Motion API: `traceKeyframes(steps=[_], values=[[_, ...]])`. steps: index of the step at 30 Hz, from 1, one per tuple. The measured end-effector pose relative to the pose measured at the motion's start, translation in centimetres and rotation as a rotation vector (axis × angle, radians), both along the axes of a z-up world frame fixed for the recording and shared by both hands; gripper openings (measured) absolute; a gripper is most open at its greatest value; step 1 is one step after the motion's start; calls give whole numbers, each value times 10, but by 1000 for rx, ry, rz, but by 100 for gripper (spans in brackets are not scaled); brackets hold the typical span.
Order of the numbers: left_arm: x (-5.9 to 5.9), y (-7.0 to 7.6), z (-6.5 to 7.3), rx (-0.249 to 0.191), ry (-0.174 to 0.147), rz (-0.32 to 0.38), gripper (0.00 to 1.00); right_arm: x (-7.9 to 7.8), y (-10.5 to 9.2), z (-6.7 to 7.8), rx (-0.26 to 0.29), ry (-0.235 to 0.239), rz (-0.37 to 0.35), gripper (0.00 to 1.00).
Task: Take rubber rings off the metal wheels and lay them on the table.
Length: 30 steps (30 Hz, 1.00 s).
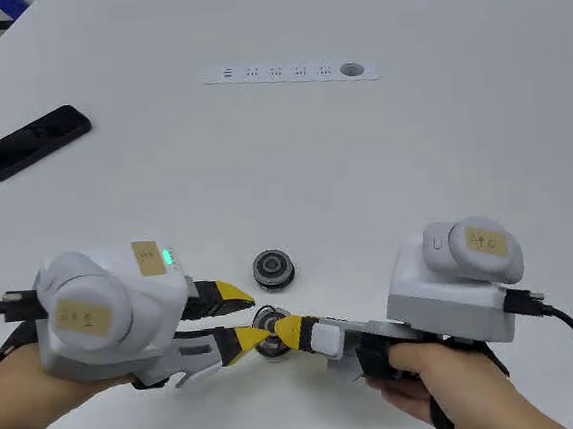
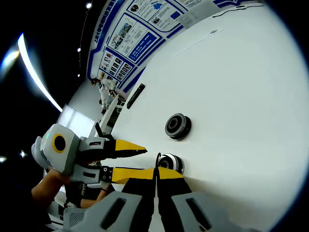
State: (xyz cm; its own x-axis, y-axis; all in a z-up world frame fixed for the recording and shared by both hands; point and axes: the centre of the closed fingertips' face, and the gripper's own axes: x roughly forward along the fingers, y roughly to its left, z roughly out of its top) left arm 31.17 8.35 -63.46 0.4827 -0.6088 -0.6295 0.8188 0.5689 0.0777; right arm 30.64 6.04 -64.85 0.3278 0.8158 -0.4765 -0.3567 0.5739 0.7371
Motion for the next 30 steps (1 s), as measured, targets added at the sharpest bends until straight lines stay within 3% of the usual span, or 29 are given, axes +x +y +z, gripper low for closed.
traceKeyframes(steps=[9, 14, 23, 30], values=[[3, 19, 19, -48, -32, 78, 20, 3, 9, 19, 72, -9, -8, 2], [4, 19, 21, -53, -40, 82, 21, 13, -2, 24, 83, -17, -56, 2], [11, 7, 20, -61, -44, 64, 22, 32, -41, 13, 39, -19, -184, 2], [14, -6, 16, -56, -36, 36, 21, 38, -72, -6, -10, 22, -272, 2]])
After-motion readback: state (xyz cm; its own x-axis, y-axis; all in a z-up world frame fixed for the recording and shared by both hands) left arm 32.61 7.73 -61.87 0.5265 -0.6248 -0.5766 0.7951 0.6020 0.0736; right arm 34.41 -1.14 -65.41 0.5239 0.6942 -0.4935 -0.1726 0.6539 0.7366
